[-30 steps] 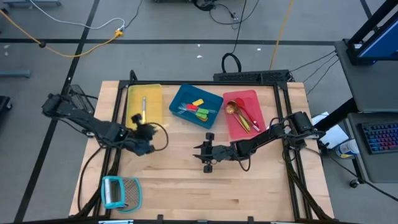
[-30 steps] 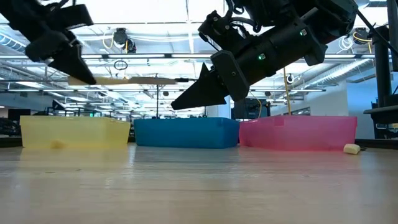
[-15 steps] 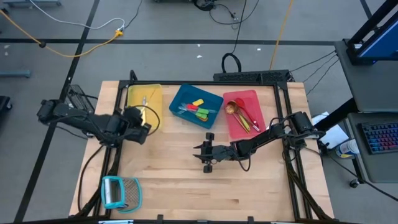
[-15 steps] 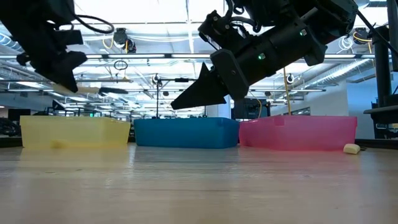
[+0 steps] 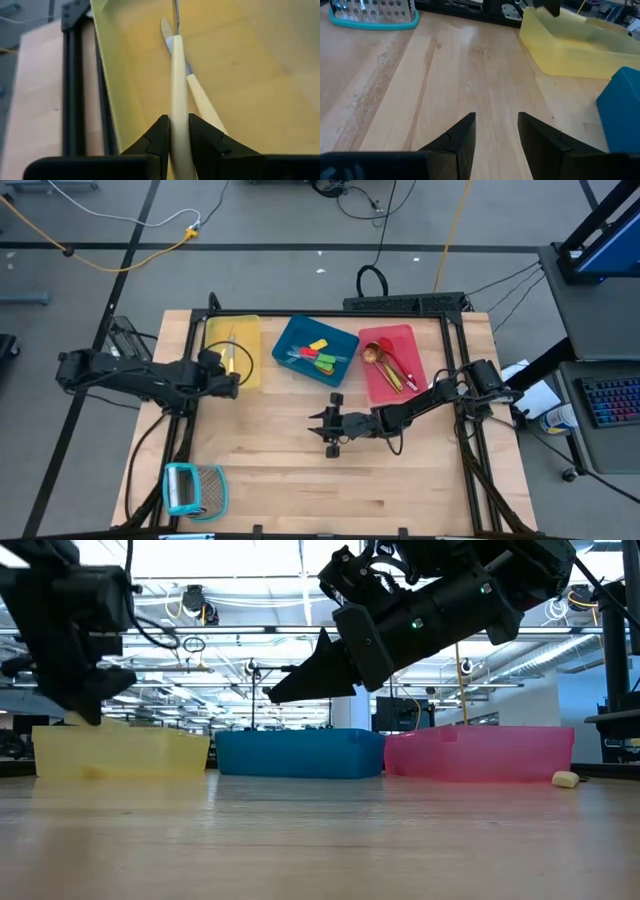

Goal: Pick & Place Kitchen Items
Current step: Put the bottom light yellow knife into the yellow bin, then put the light yellow knife into the yellow bin

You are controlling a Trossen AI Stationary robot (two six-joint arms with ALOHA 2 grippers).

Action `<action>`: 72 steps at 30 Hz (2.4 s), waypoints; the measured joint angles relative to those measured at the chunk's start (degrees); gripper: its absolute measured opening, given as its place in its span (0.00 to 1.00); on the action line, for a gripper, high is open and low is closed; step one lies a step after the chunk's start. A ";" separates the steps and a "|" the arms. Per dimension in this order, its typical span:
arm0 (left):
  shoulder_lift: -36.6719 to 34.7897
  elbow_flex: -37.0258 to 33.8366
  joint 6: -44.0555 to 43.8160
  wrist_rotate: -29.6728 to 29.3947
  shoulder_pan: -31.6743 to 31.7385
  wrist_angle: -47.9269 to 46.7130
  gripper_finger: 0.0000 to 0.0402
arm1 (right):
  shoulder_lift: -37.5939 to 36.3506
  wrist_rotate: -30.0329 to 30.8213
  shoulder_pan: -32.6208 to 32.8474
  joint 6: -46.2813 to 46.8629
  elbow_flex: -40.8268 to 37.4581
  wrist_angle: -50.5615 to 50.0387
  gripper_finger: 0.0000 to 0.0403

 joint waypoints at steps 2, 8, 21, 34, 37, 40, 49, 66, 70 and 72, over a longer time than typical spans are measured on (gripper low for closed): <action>-0.02 -2.12 -0.08 0.00 1.28 3.55 0.16 | 0.00 0.00 0.00 -0.02 0.00 0.37 0.35; -0.02 -7.01 2.49 0.74 5.90 12.68 0.14 | 0.00 0.00 0.00 -0.02 0.00 1.35 0.35; -0.13 -8.99 7.68 2.54 13.00 18.90 0.18 | 0.00 0.00 0.00 -0.04 0.02 1.70 0.35; -0.02 -9.14 11.48 2.66 13.62 22.46 0.14 | 0.00 0.00 -0.02 -0.07 0.00 1.66 0.35; -0.02 -9.14 11.48 2.66 13.62 22.48 0.14 | 0.00 0.00 -0.02 -0.07 0.02 1.66 0.35; -0.11 -9.14 11.71 2.65 13.62 22.55 0.14 | 0.00 0.00 -0.02 -0.07 0.01 1.68 0.35; -0.04 -4.72 17.30 2.91 13.16 26.09 0.14 | 0.00 0.11 -0.02 -0.02 0.02 1.49 0.35; -0.07 -1.79 36.11 2.63 3.39 54.46 0.14 | -0.51 10.16 5.08 12.63 0.02 -10.66 0.35; -0.07 -1.79 36.77 2.58 1.53 54.85 0.14 | -4.21 21.89 8.67 19.54 0.09 -20.13 0.35; -0.09 -1.79 36.61 2.54 0.85 54.84 0.14 | -6.67 27.60 10.57 25.48 0.07 -27.10 0.35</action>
